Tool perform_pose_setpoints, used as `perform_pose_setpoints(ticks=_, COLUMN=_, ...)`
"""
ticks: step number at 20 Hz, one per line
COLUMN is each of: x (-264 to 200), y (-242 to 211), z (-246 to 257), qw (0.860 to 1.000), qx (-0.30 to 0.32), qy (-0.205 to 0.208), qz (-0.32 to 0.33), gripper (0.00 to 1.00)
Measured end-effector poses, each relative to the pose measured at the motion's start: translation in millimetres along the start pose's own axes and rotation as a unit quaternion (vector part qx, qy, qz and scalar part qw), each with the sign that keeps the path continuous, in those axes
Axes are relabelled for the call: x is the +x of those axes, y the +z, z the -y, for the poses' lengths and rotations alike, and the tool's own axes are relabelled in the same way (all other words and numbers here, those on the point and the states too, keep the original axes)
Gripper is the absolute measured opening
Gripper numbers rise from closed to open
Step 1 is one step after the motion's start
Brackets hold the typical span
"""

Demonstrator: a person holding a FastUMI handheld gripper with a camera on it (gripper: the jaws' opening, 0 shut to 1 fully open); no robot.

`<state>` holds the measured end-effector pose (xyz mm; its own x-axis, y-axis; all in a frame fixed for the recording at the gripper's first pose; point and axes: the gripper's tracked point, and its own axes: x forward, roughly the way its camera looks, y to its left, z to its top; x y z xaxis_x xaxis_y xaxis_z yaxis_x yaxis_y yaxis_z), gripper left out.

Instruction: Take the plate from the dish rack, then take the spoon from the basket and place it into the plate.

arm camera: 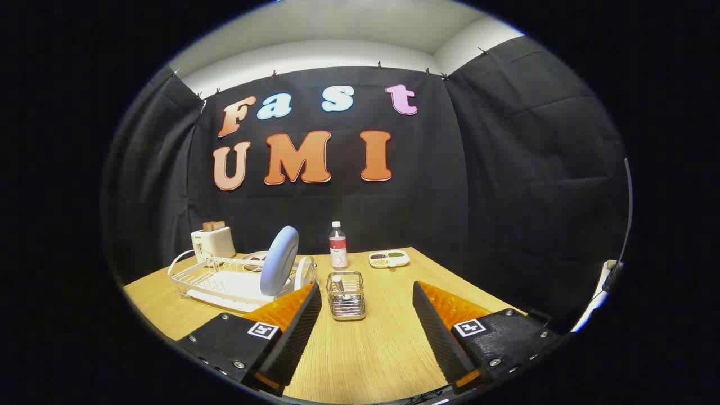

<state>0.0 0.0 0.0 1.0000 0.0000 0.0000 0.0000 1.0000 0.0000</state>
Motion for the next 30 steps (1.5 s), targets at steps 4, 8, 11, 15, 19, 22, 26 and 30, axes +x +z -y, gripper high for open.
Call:
perform_pose_setpoints(ticks=4, x=0, y=0, z=-4, qw=1.0, qx=0.0, qy=0.001, qz=0.001, gripper=0.97)
perform_pose_setpoints(ticks=8, x=-4, y=7, z=-3, qw=1.0, qx=-0.006, qy=-0.004, qz=0.015, gripper=0.97)
perform_pose_setpoints(ticks=11, x=-6, y=10, z=-5, qw=1.0, qx=-0.009, qy=0.002, qz=0.024, gripper=0.97)
perform_pose_setpoints(ticks=15, x=-5, y=15, z=-7, qw=0.999, qx=-0.007, qy=0.008, qz=0.03, gripper=0.97)
perform_pose_setpoints(ticks=19, x=2, y=13, z=-9, qw=1.0, qx=-0.007, qy=0.009, qz=0.014, gripper=0.97)
perform_pose_setpoints(ticks=22, x=13, y=27, z=-18, qw=1.0, qx=-0.016, qy=0.01, qz=0.021, gripper=0.97)
perform_pose_setpoints(ticks=26, x=37, y=50, z=-48, qw=0.999, qx=-0.019, qy=0.032, qz=0.019, gripper=0.97)
perform_pose_setpoints(ticks=30, x=68, y=60, z=-86, qw=0.998, qx=-0.028, qy=0.057, qz=0.002, gripper=0.97)
